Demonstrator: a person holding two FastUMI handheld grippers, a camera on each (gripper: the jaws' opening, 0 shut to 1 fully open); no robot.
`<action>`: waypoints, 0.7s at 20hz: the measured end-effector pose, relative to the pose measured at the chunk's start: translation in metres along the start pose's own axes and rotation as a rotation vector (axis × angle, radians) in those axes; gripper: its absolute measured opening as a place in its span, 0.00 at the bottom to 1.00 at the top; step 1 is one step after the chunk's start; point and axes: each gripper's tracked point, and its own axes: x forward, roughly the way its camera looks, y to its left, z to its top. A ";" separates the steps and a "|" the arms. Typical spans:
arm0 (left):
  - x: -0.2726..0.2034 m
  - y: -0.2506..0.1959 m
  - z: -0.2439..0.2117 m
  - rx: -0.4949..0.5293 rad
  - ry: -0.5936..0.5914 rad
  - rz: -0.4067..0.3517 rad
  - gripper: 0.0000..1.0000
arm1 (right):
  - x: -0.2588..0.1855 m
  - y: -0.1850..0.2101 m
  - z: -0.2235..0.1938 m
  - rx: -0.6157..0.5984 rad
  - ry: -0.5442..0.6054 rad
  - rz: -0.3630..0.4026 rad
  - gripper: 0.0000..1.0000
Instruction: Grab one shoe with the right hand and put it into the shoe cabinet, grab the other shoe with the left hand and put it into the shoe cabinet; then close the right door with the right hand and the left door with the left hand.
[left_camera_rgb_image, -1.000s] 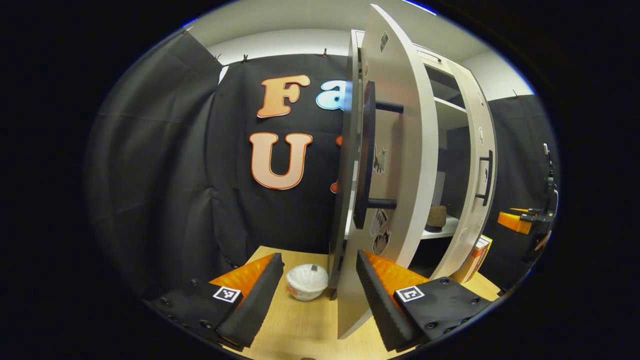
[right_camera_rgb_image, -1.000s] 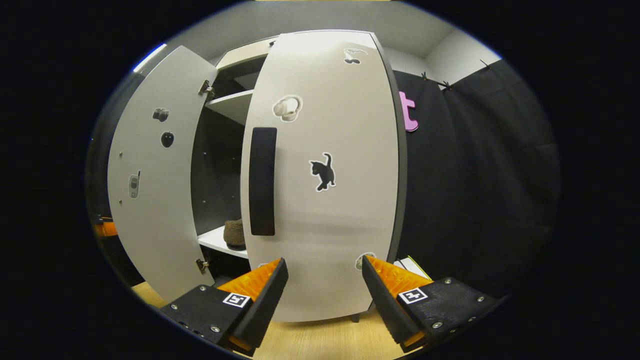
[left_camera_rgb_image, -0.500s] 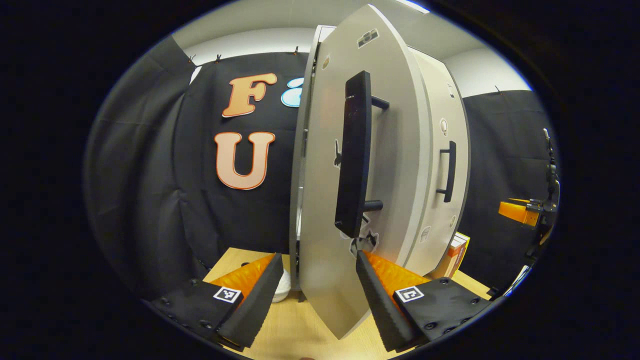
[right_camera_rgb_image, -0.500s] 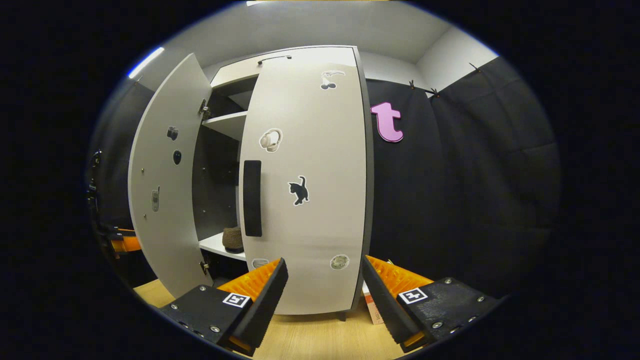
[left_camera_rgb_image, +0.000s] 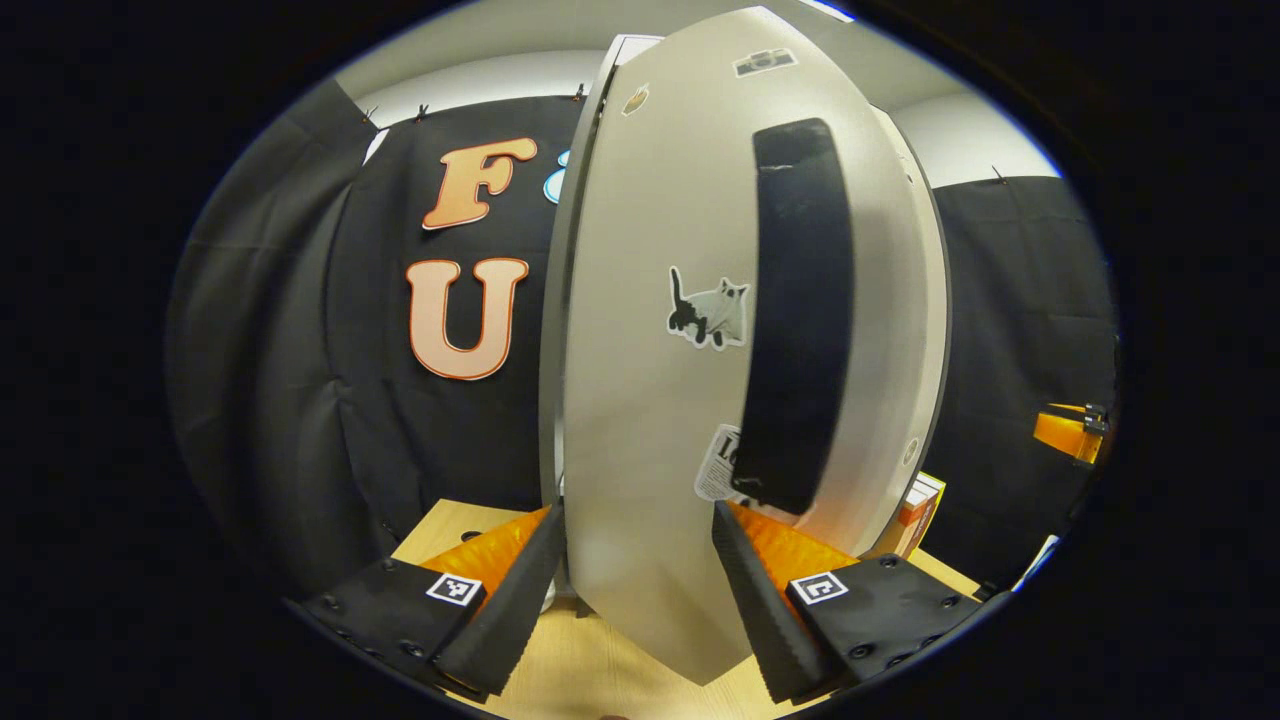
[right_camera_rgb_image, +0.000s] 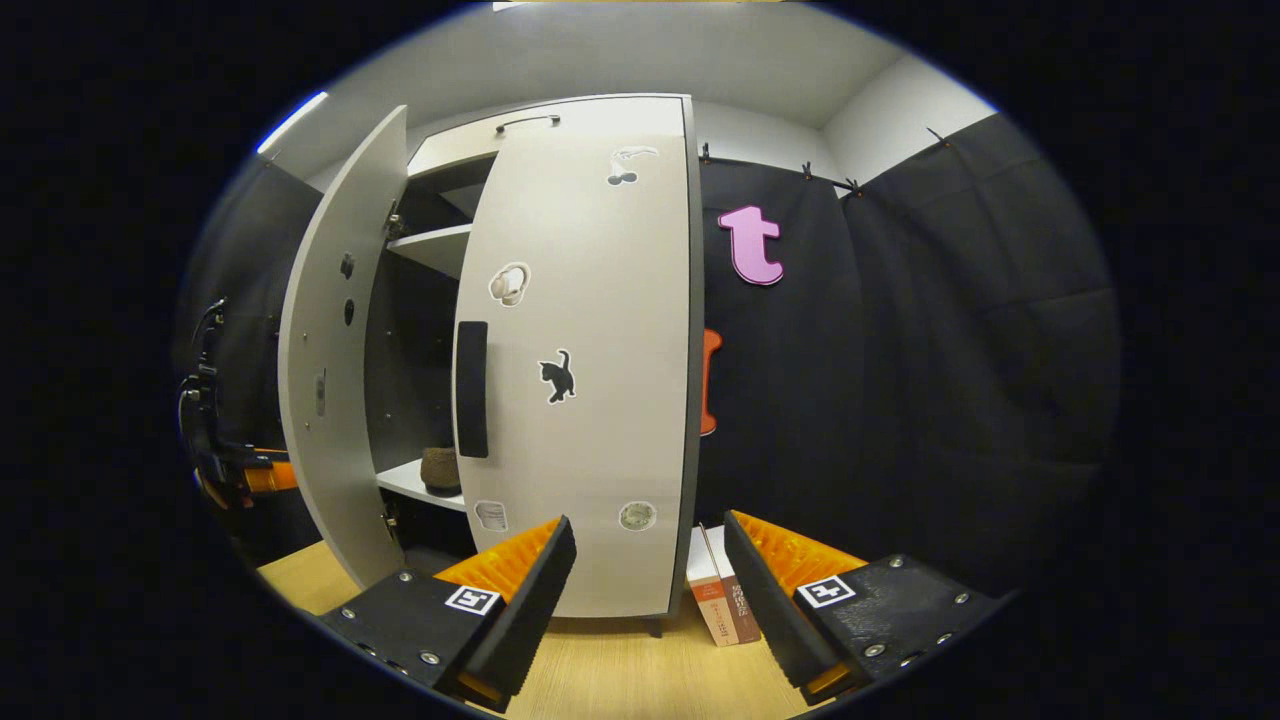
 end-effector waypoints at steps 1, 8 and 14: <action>0.005 -0.003 -0.001 0.004 0.000 -0.005 0.99 | 0.001 -0.003 -0.001 -0.004 0.005 -0.005 0.92; 0.056 -0.037 -0.007 0.056 0.013 -0.033 0.97 | 0.007 -0.021 -0.007 -0.010 0.017 -0.048 0.92; 0.067 -0.040 -0.010 -0.015 0.026 -0.032 0.97 | 0.018 -0.028 -0.013 0.028 0.043 -0.062 0.93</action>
